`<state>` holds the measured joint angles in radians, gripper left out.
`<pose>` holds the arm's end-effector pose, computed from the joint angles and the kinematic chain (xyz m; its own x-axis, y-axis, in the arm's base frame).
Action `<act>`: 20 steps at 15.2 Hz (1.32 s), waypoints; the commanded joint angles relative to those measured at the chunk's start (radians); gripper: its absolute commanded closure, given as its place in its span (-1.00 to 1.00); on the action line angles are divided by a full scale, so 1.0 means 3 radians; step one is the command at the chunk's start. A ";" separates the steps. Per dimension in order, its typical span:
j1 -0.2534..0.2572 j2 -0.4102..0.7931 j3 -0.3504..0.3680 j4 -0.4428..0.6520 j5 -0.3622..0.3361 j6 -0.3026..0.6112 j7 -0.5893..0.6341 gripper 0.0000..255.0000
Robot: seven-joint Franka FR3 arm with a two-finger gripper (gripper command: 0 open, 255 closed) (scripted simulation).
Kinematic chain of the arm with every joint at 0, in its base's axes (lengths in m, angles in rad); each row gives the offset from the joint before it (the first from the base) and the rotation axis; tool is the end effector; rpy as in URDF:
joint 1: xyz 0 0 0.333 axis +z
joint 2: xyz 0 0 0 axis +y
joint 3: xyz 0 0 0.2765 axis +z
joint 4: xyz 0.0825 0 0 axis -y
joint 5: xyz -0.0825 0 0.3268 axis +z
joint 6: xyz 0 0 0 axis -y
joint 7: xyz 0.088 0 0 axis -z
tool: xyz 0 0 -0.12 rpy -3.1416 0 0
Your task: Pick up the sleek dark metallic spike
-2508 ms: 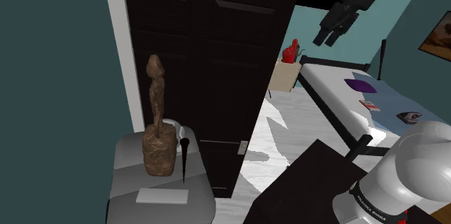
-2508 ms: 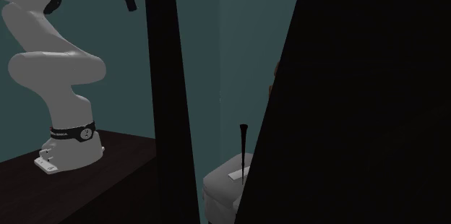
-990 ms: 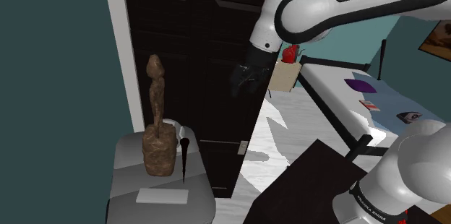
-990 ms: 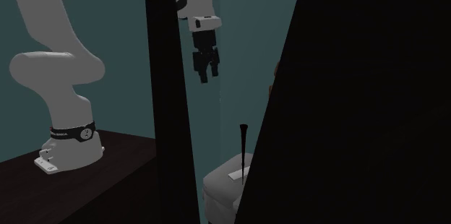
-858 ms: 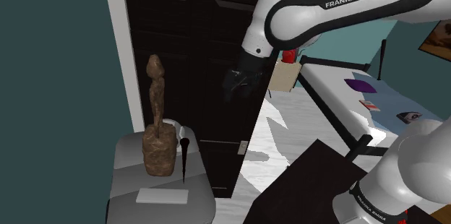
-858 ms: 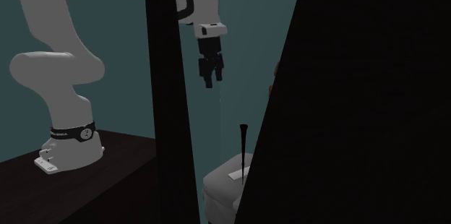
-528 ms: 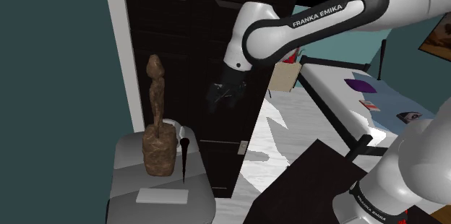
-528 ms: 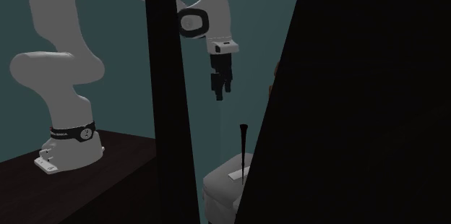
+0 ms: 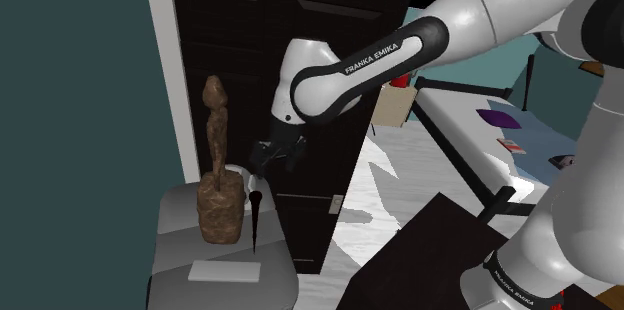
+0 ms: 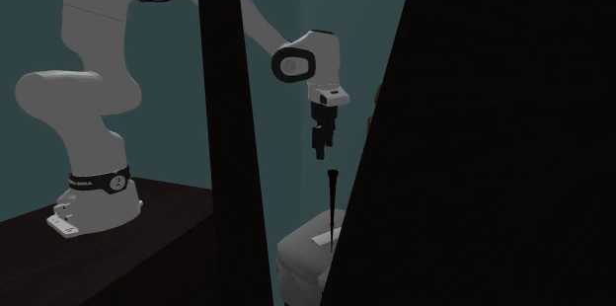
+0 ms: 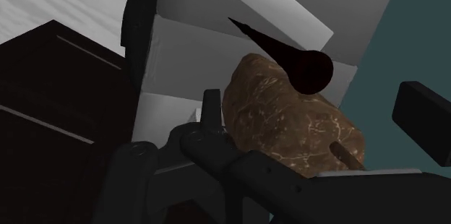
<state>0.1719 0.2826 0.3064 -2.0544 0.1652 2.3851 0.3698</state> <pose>0.4826 0.2497 0.3001 0.9993 -0.0192 -0.0330 -0.0256 -0.9786 -0.2043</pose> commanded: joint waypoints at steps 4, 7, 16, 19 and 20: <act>0.0179 0.0635 -0.0018 0.0471 -0.0129 0.0102 0.0177 -1.00; 0.0219 0.0796 -0.0035 0.0552 -0.0153 0.0171 0.0193 -1.00; 0.0241 0.0978 -0.0060 0.0550 -0.0178 0.0350 0.0170 1.00; 0.0241 0.0978 -0.0060 0.0549 -0.0178 0.0352 0.0171 1.00; 0.0242 0.0978 -0.0060 0.0551 -0.0178 0.0350 0.0171 1.00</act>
<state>0.2440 0.5754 0.2880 -1.8890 0.1115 2.4902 0.4212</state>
